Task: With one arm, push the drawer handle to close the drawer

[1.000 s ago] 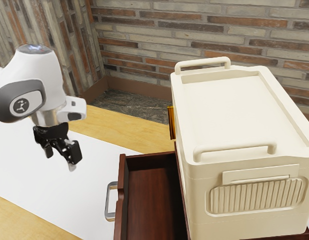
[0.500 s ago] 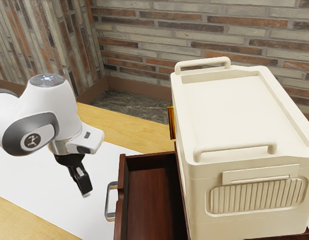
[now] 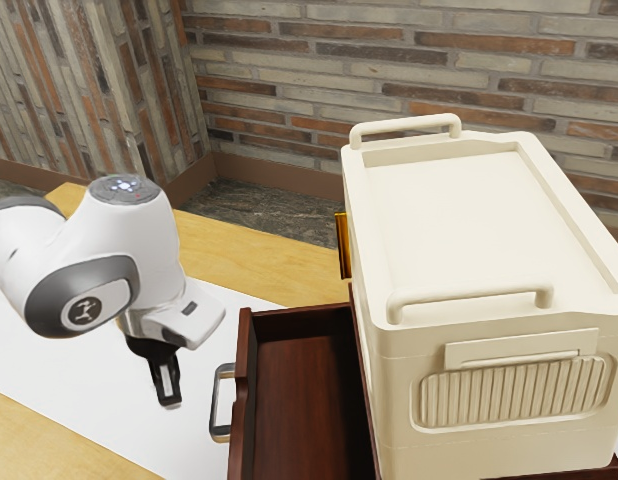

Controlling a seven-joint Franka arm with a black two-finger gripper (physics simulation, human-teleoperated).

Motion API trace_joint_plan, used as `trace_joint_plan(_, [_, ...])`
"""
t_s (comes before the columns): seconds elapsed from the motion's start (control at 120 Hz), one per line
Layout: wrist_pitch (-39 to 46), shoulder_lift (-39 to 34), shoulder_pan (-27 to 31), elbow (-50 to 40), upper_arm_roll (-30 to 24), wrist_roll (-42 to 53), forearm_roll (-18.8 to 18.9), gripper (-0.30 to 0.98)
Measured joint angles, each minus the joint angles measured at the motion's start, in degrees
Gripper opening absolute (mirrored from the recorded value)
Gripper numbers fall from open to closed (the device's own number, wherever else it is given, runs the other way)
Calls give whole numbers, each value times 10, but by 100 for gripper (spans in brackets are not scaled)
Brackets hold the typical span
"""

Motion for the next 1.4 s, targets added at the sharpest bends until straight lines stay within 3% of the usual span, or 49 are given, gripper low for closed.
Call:
trace_joint_plan(0.225, [34,44,-3,17,-17,25,-1,-7])
trace_joint_plan(0.633, [87,92,-2,61,-62,50,-30,-10])
trace_joint_plan(0.908, [108,163,3,120,-86,59,-28,-10])
trace_joint_plan(1.4, [159,216,0,163,-99,67,-23,-10])
